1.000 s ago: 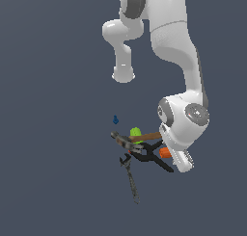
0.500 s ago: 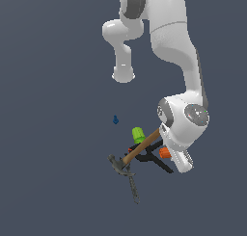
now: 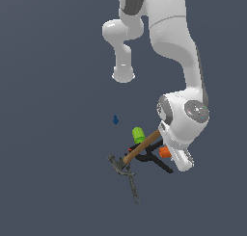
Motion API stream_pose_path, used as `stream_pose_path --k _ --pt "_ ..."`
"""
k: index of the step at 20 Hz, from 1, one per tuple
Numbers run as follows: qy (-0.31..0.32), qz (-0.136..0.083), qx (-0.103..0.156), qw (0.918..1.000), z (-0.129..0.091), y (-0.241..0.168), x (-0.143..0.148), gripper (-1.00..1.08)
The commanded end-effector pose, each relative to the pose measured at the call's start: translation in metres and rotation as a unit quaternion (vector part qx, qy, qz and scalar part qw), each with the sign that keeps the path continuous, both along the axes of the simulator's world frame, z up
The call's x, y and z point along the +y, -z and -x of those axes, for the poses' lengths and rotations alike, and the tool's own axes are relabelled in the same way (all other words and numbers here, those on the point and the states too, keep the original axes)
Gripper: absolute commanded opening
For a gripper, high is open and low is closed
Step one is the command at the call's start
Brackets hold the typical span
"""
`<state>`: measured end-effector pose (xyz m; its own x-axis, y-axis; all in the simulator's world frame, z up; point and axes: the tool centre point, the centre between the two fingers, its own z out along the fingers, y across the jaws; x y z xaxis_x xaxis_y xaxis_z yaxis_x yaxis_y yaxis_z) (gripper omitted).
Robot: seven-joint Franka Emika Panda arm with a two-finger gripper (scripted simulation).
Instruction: Pick up a designated object from a clutter of objects.
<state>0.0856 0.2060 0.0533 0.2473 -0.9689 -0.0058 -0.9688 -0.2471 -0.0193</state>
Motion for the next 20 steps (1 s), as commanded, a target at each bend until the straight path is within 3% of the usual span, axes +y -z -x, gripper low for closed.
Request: stream_pose_path --k 1,8,20 --pt "0.0 0.0 -0.001 1.0 0.0 -0.009 -0.007 -1.0" --pt "0.001 0.0 0.0 1.0 0.005 -0.049 -0.045 -1.0" --pt "0.002 0.001 0.004 1.0 0.018 -0.159 -0.146 -1.0"
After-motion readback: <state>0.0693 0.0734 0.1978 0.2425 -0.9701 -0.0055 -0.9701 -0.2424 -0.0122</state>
